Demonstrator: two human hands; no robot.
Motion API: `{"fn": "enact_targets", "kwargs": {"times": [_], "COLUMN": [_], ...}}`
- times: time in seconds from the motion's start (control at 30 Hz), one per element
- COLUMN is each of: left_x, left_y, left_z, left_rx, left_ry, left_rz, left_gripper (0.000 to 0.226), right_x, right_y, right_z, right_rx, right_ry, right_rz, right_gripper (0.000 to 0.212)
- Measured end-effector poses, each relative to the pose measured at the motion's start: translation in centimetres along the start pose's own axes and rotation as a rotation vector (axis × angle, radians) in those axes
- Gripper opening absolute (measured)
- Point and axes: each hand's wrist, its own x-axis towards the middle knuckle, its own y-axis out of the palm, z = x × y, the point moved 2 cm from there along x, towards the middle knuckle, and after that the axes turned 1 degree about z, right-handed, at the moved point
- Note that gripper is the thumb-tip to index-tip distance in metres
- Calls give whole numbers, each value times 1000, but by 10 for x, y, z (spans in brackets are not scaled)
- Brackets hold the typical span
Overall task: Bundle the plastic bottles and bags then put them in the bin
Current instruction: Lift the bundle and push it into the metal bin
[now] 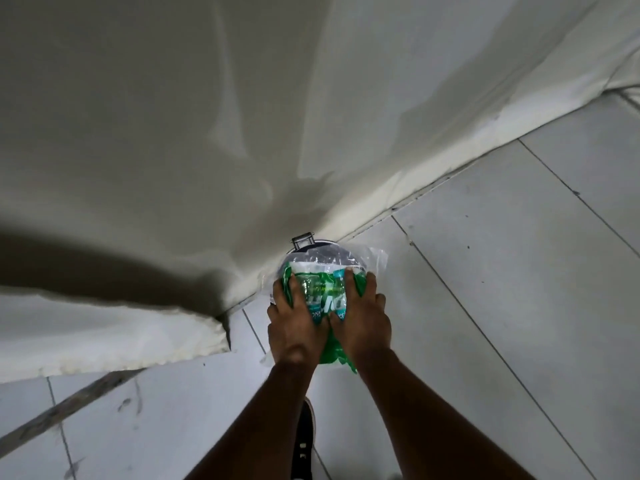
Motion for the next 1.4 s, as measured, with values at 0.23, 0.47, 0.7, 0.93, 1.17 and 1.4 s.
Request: {"fn": "enact_targets", "kwargs": {"times": [0.23,0.47,0.7,0.93,1.17,1.4], "left_x": [76,110,140,125,81,119], "left_y": [60,92,102,75,71,96], "left_z": [36,37,25,30,44,34], "left_rx": [80,212,352,113,-342,-163], "left_ry": [88,157,198,205,231,198], "left_rz": [136,179,247,67,-287,-219], "left_gripper": [101,84,52,64,65,63], "right_x": [63,91,116,105,73,109], "right_y": [75,111,116,90,77,97], "right_z": [2,-2,1,7,13,17], "right_rx": [-95,-131,-157,-7,216,78], "right_ry": [-41,-53,18,4,-5,-8], "right_rz": [76,55,96,-1,-323,-234], "right_gripper": [87,65,47,68,66,68]}}
